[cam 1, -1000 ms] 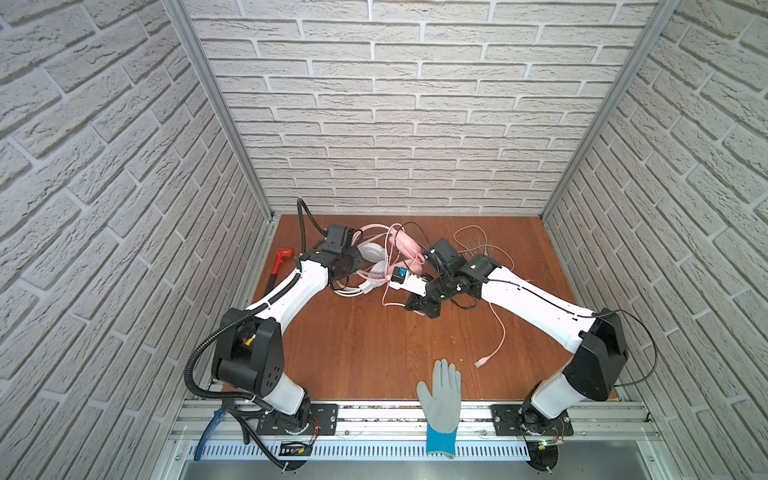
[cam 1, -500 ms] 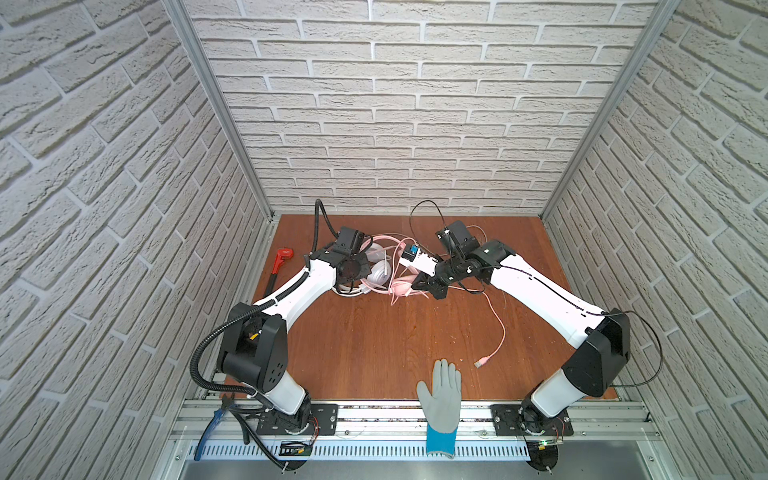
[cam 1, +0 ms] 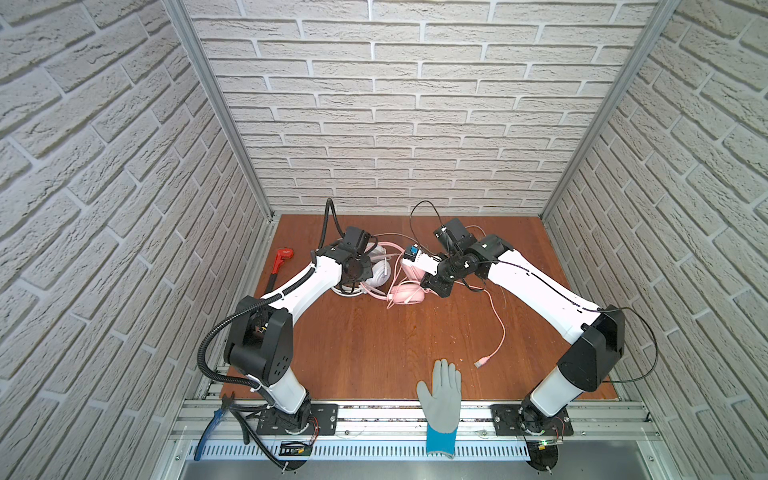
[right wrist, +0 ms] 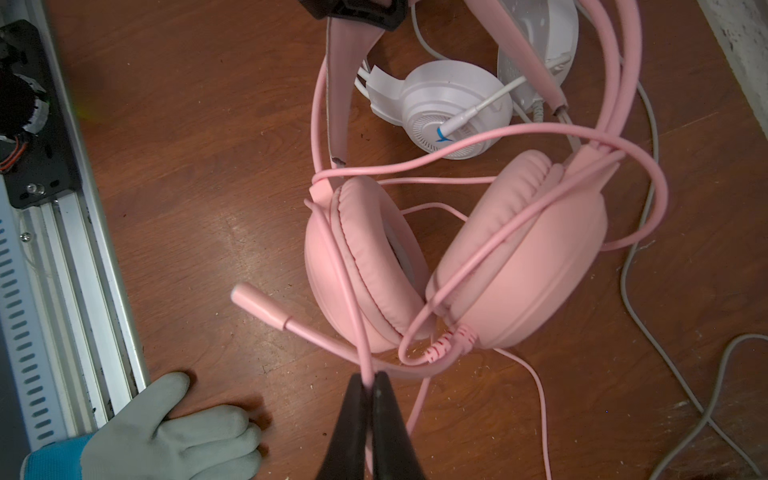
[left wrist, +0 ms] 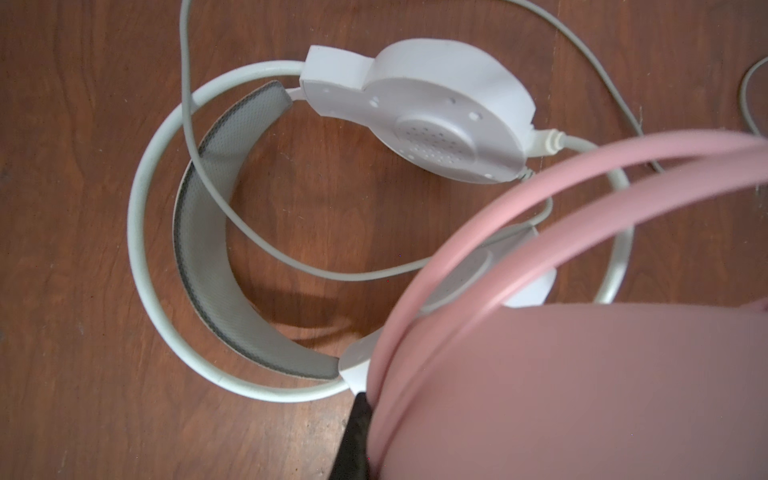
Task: Wrap the headphones
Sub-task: 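Carry the pink cable around the held pink headset with the right gripper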
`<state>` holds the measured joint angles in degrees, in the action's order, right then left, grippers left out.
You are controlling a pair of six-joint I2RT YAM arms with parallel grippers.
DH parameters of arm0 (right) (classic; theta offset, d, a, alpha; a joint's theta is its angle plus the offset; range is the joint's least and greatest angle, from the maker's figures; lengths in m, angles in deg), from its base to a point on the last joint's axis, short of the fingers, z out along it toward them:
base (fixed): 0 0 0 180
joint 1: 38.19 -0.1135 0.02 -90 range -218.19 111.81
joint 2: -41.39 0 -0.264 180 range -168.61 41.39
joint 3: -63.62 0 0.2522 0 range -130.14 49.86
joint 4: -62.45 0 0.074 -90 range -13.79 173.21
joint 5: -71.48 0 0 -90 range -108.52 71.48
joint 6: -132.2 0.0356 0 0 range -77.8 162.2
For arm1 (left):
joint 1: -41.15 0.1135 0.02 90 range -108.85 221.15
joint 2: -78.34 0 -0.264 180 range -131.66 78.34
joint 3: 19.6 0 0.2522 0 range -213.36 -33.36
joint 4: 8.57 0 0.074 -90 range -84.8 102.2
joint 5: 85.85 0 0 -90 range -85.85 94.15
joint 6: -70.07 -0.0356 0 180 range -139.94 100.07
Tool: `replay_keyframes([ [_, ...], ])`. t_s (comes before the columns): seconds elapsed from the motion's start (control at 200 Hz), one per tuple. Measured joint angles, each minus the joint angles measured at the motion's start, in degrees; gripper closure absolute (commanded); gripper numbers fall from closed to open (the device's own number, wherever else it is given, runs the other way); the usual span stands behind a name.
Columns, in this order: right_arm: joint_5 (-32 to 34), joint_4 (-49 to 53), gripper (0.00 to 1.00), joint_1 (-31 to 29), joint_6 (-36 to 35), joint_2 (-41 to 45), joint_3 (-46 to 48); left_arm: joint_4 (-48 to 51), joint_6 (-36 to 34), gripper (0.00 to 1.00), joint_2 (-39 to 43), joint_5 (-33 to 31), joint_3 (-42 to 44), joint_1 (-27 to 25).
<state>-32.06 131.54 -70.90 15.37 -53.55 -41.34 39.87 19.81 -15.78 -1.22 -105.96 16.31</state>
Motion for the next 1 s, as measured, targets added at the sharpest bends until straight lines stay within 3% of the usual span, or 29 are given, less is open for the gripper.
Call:
replay_keyframes([
  [0.48,5.4,-0.5,0.95,0.5,0.0,-4.0,-5.0,1.4,-4.0,1.00,-1.5,2.3,-1.4,-0.7],
  [1.0,9.2,-4.0,0.94,4.3,6.1,-8.2,-8.8,1.4,-7.4,1.00,-1.6,4.3,-1.4,-2.0],
])
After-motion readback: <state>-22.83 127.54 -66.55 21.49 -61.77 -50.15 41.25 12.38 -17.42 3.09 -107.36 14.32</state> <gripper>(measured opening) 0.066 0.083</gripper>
